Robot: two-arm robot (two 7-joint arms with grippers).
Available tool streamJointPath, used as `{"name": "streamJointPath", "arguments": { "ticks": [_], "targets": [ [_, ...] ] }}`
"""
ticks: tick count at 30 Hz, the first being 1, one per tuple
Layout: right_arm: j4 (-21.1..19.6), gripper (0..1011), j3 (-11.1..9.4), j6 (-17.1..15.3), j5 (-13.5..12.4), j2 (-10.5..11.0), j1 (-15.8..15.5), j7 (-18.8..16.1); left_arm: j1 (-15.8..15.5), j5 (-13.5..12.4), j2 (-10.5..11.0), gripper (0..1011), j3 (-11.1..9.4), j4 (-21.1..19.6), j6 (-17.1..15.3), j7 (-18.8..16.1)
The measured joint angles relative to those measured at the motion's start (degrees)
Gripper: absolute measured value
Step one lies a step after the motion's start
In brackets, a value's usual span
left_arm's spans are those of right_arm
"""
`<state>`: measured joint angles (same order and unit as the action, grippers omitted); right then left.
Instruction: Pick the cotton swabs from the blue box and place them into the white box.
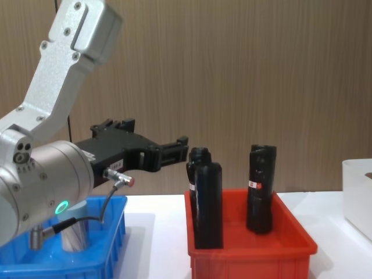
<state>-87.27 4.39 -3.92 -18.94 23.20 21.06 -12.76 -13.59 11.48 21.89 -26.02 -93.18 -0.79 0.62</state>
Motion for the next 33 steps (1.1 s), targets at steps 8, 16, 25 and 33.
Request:
{"name": "streamJointPath", "arguments": {
  "ticks": [8, 16, 25, 33],
  "targets": [
    [0.0, 577, -2.0, -0.9, 1.0, 1.9, -1.2, 3.0, 0.0, 0.0, 0.0, 1004, 0.0, 0.0, 0.0, 0.0],
    [0.6, 814, -3.2, -0.7, 1.5, 3.0, -1.9, 4.5, 0.0, 0.0, 0.0, 1004, 0.0, 0.0, 0.0, 0.0],
    [0.6, 1002, -3.8, 0.4, 1.7, 3.4, -2.4, 4.9, 0.0, 0.0, 0.0, 1004, 0.0, 0.0, 0.0, 0.0],
    [0.0, 1001, -4.0, 1.1, 1.7, 3.5, -2.9, 4.9, 0.0, 0.0, 0.0, 1004, 0.0, 0.0, 0.0, 0.0]
  ]
}}
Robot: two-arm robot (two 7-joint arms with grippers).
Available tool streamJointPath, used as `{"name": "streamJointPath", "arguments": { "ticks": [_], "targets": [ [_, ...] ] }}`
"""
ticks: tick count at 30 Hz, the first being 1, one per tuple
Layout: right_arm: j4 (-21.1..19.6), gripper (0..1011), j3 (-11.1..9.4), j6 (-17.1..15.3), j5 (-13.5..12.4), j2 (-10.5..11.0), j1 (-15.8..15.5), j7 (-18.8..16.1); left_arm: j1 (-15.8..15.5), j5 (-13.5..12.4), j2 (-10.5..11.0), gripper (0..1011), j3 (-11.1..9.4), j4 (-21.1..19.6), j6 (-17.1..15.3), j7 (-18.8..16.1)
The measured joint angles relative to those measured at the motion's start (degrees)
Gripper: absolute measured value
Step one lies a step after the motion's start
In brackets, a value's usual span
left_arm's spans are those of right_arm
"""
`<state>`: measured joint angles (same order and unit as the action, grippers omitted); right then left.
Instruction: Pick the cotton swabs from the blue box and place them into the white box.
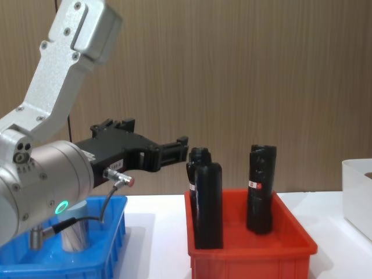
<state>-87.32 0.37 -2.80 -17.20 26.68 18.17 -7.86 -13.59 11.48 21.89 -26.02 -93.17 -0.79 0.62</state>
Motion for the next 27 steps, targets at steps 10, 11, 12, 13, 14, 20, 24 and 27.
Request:
{"name": "streamJointPath", "arguments": {
  "ticks": [10, 11, 12, 13, 14, 20, 24, 27],
  "targets": [
    [-0.6, 1002, -0.2, 0.5, 0.0, 0.0, -0.4, 0.0, 0.0, 0.0, 0.0, 1004, 0.0, 0.0, 0.0, 0.0],
    [-0.6, 1002, -0.2, 0.5, 0.0, 0.1, -0.4, 0.0, 0.0, 0.0, 0.0, 1004, 0.0, 0.0, 0.0, 0.0],
    [-0.7, 1002, -0.2, 0.5, 0.0, 0.1, -0.4, 0.0, 0.0, 0.0, 0.0, 1004, 0.0, 0.0, 0.0, 0.0],
    [-0.7, 1002, -0.2, 0.6, 0.0, 0.1, -0.5, 0.0, 0.0, 0.0, 0.0, 1004, 0.0, 0.0, 0.0, 0.0],
    [-0.7, 1002, -0.2, 0.6, 0.0, 0.1, -0.5, 0.0, 0.0, 0.0, 0.0, 1004, 0.0, 0.0, 0.0, 0.0],
    [-0.9, 1002, -0.3, 0.7, 0.0, 0.1, -0.6, 0.0, 0.0, 0.0, 0.0, 1004, 0.0, 0.0, 0.0, 0.0],
    [-0.9, 1002, -0.3, 0.7, 0.0, 0.1, -0.6, 0.0, 0.0, 0.0, 0.0, 1004, 0.0, 0.0, 0.0, 0.0],
    [-1.0, 1002, -0.3, 0.8, 0.0, 0.1, -0.6, 0.0, 0.0, 0.0, 0.0, 1004, 0.0, 0.0, 0.0, 0.0]
  ]
}}
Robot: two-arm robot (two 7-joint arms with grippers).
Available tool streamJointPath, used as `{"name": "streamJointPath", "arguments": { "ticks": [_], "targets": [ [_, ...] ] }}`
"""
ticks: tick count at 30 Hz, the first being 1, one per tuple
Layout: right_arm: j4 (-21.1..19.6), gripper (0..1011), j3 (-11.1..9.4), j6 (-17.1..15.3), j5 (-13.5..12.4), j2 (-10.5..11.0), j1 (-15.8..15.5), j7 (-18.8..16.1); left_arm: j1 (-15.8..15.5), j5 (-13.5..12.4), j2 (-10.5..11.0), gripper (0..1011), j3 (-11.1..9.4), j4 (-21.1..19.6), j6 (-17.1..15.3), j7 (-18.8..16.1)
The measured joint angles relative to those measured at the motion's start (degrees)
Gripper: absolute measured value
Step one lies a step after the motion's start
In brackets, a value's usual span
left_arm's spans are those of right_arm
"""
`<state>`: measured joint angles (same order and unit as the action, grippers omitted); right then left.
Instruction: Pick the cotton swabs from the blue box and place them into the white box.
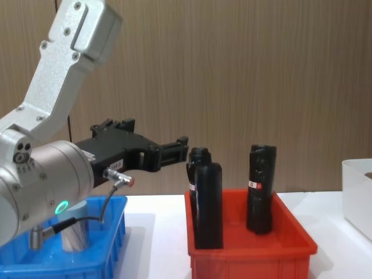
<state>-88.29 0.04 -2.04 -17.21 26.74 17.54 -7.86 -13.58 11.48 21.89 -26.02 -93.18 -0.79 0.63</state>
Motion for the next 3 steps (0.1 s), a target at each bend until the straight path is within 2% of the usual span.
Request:
{"name": "streamJointPath", "arguments": {
  "ticks": [3],
  "targets": [
    [0.0, 1002, 0.0, 0.0, 0.0, 0.0, 0.0, 0.0, 0.0, 0.0, 0.0, 1004, 0.0, 0.0, 0.0, 0.0]
  ]
}}
